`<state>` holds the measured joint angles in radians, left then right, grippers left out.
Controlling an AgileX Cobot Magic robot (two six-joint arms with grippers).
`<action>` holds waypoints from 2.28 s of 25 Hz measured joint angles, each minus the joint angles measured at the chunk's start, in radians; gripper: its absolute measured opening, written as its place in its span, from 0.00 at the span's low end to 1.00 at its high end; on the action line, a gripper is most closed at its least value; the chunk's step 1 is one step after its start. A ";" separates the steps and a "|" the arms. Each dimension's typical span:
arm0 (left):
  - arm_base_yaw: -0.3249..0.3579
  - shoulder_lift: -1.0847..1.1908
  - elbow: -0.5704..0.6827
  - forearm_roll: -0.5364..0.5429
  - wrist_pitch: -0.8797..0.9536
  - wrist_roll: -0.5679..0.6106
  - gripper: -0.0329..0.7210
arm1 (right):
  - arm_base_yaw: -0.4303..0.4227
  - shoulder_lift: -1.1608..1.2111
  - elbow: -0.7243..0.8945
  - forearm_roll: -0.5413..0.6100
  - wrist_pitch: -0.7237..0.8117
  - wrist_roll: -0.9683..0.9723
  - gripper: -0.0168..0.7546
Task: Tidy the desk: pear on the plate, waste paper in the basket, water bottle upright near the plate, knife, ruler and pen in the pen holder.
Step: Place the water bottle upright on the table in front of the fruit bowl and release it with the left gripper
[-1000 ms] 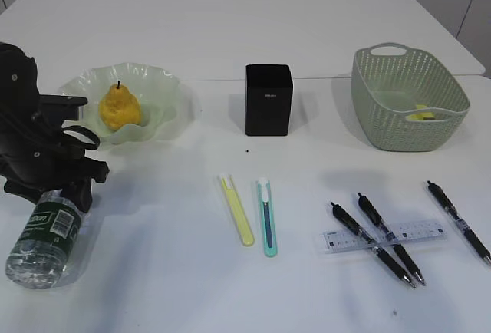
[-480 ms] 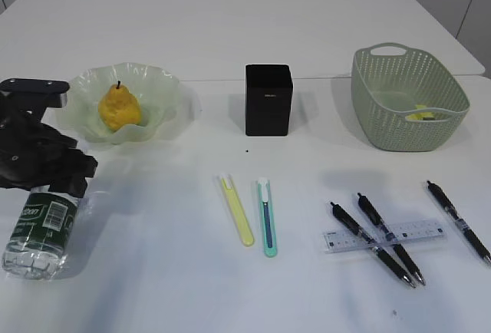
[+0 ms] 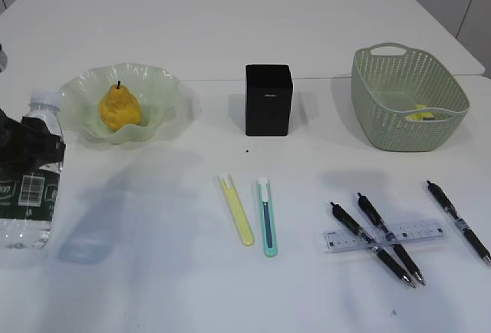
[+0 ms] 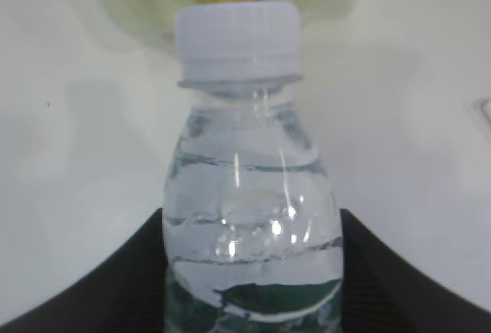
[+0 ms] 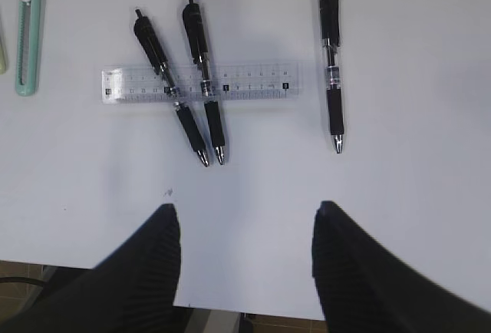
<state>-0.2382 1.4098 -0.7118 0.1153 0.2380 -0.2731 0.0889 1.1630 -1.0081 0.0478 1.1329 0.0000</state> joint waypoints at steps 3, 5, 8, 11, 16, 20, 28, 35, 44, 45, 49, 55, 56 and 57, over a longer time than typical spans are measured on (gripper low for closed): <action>0.000 -0.058 0.027 0.025 -0.077 0.000 0.59 | 0.000 0.000 0.000 0.000 0.000 0.000 0.55; 0.000 -0.079 0.054 0.037 -0.147 0.000 0.59 | 0.000 0.000 0.000 0.000 -0.002 0.000 0.55; 0.000 -0.085 0.122 0.057 -0.275 0.000 0.59 | 0.000 0.000 0.000 0.000 -0.006 0.000 0.55; 0.000 -0.085 0.197 0.071 -0.424 0.000 0.59 | 0.000 0.000 0.000 0.000 -0.008 0.000 0.55; 0.000 -0.085 0.280 0.085 -0.661 0.000 0.59 | 0.000 0.000 0.000 0.000 -0.008 0.000 0.55; 0.000 -0.085 0.294 0.165 -0.819 0.000 0.59 | 0.000 0.000 0.000 0.002 -0.008 0.011 0.55; 0.000 -0.021 0.295 0.222 -0.972 0.000 0.59 | 0.000 0.000 0.000 0.008 -0.004 0.015 0.55; 0.000 0.032 0.295 0.225 -1.056 0.000 0.59 | 0.000 0.000 0.000 0.010 0.000 0.015 0.55; 0.000 0.182 0.295 0.227 -1.321 0.002 0.59 | 0.000 0.000 0.000 0.012 0.000 0.016 0.55; 0.000 0.207 0.295 0.227 -1.322 0.005 0.59 | 0.000 0.000 0.000 0.012 0.000 0.016 0.55; 0.000 0.274 0.295 0.227 -1.318 0.048 0.59 | 0.000 0.000 0.000 0.012 0.000 0.017 0.55; 0.000 0.353 0.290 0.220 -1.318 0.073 0.58 | 0.000 0.000 0.000 0.012 -0.006 0.017 0.55; 0.000 0.368 0.286 0.220 -1.318 0.078 0.58 | 0.000 0.000 0.000 0.012 -0.010 0.017 0.55; 0.000 0.381 0.273 0.223 -1.318 0.080 0.58 | 0.000 0.000 0.000 0.012 -0.015 0.017 0.55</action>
<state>-0.2382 1.7908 -0.4388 0.3385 -1.0795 -0.1934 0.0889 1.1630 -1.0081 0.0595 1.1182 0.0169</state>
